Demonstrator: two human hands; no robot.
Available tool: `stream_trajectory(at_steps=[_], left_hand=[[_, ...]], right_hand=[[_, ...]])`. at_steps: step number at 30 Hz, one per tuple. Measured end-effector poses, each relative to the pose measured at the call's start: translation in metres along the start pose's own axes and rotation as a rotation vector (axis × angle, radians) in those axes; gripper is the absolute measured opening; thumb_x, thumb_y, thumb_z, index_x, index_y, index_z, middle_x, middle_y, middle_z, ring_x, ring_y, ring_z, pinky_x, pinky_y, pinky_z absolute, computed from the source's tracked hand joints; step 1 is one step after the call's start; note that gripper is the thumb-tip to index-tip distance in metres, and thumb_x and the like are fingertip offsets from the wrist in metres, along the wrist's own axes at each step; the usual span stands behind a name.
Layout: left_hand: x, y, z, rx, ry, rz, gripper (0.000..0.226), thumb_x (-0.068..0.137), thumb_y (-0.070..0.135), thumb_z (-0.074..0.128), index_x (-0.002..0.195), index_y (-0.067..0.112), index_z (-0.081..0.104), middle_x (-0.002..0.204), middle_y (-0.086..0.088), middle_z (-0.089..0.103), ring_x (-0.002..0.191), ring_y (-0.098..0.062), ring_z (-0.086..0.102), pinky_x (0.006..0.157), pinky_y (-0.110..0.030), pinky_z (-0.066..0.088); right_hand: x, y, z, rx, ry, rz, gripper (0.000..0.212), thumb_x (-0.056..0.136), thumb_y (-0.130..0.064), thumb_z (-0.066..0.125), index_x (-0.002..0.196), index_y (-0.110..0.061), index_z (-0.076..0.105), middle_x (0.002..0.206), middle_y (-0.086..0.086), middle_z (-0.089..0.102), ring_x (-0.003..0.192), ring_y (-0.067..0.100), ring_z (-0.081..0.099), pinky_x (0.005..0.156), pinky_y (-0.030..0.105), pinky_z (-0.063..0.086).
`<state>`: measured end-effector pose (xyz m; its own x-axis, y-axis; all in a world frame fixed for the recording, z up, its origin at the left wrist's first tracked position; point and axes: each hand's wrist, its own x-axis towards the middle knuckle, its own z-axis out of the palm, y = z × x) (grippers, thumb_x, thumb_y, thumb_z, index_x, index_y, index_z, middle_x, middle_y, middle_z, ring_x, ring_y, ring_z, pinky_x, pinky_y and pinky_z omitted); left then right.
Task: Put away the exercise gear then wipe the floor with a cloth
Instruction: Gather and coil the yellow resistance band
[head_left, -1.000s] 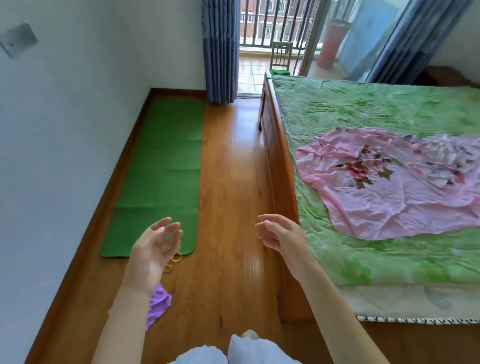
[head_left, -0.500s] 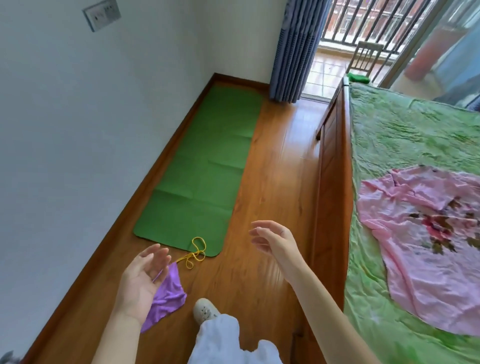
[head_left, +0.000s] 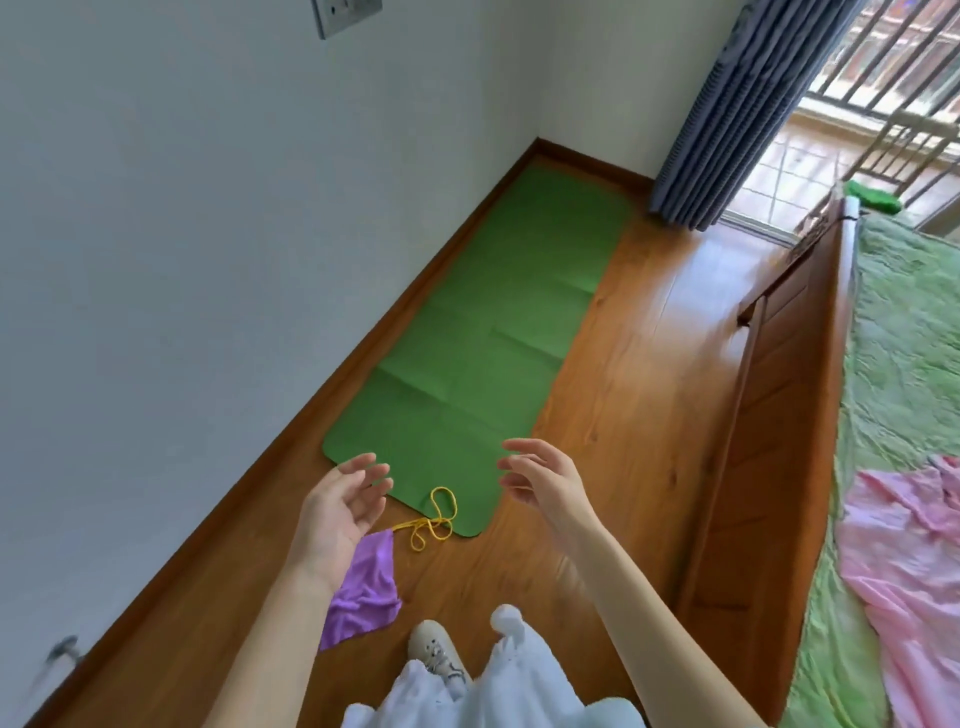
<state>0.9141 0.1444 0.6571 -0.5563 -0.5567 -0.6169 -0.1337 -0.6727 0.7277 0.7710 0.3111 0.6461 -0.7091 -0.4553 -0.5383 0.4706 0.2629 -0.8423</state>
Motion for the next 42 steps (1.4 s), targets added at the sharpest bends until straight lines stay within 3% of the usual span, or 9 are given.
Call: stream_trajectory(at_steps=[12,19,25,29,37,42], left_hand=[[0.088,-0.022,0.005,0.120,0.188,0.000,0.021,0.095,0.000,0.040,0.101,0.007,0.059,0.095,-0.012,0.064,0.088,-0.021,0.062,0.075,-0.029,0.048],[0.158,-0.075,-0.008,0.095,0.183,-0.073,0.021,0.093,-0.002,0.041,0.099,0.007,0.060,0.093,-0.013,0.066,0.087,-0.023,0.062,0.075,-0.030,0.048],[0.259,-0.140,-0.052,0.153,0.175,-0.073,0.020,0.092,-0.004,0.042,0.100,0.003,0.059,0.091,-0.016,0.067,0.082,-0.023,0.063,0.077,-0.033,0.049],[0.334,-0.211,-0.093,0.211,0.181,-0.071,0.024,0.092,-0.008,0.039,0.092,0.005,0.059,0.087,-0.015,0.067,0.071,-0.016,0.065,0.075,-0.030,0.048],[0.467,-0.340,-0.160,0.268,0.196,-0.121,0.024,0.092,-0.006,0.040,0.091,0.009,0.060,0.081,-0.009,0.068,0.075,-0.020,0.062,0.069,-0.027,0.046],[0.550,-0.420,-0.200,0.502,0.178,-0.134,0.028,0.089,-0.008,0.039,0.084,0.012,0.058,0.081,-0.007,0.066,0.078,-0.020,0.061,0.063,-0.022,0.042]], right_hand=[[0.133,-0.003,0.011,-0.196,-0.176,0.104,0.019,0.093,-0.001,0.046,0.101,-0.009,0.062,0.087,0.006,0.066,0.072,0.016,0.062,0.064,0.021,0.049],[0.196,0.048,0.023,-0.221,-0.148,0.136,0.023,0.092,-0.002,0.048,0.107,-0.015,0.059,0.089,0.005,0.068,0.070,0.014,0.062,0.064,0.022,0.049],[0.277,0.151,0.048,-0.247,-0.154,0.190,0.022,0.091,-0.001,0.049,0.107,-0.011,0.060,0.084,0.005,0.067,0.069,0.015,0.061,0.064,0.021,0.050],[0.340,0.252,0.067,-0.183,-0.108,0.273,0.020,0.090,0.002,0.049,0.095,-0.013,0.062,0.081,0.006,0.066,0.067,0.017,0.058,0.059,0.021,0.048],[0.451,0.427,0.093,-0.241,-0.104,0.357,0.017,0.088,0.004,0.051,0.094,-0.009,0.061,0.075,0.005,0.065,0.054,0.009,0.061,0.053,0.020,0.050],[0.515,0.508,0.104,-0.303,-0.112,0.433,0.015,0.087,-0.001,0.053,0.096,-0.008,0.062,0.075,0.006,0.065,0.056,0.014,0.060,0.047,0.019,0.045]])
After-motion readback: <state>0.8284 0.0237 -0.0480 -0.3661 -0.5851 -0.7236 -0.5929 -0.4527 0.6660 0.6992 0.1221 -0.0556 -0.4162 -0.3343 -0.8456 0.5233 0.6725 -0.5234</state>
